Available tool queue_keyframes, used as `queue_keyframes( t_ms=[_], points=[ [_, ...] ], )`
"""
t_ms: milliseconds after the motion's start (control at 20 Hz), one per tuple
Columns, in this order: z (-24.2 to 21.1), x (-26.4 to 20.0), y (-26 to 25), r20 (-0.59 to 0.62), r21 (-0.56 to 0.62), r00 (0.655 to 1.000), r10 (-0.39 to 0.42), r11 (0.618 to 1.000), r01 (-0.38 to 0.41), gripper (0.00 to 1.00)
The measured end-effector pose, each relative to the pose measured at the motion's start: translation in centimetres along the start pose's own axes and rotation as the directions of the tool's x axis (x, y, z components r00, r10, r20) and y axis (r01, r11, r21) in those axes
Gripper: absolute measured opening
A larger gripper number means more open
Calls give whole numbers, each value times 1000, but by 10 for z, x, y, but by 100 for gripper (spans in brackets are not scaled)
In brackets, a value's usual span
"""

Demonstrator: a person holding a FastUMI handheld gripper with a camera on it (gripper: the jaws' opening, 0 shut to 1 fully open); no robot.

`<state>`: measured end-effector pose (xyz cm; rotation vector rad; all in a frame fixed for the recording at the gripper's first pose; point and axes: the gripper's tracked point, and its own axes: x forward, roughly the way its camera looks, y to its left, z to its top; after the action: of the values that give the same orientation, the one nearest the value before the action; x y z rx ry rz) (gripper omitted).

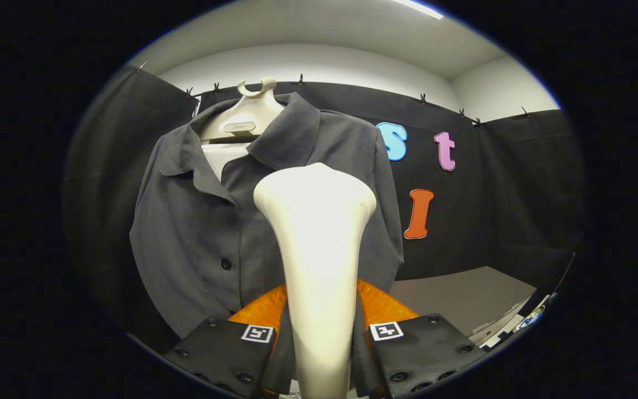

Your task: Iron the clothes twice with a garment steamer, once on the left side and once on the right side.

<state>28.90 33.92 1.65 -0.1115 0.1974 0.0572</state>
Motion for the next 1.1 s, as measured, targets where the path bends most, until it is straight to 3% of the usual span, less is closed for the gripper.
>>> queue_keyframes(
  t_ms=[500,1100],
  points=[
    [-74,16,3,-131,35,991,4,999,0,49],
    [-157,-4,4,-222,18,975,21,1000,-18,49]
  ],
)
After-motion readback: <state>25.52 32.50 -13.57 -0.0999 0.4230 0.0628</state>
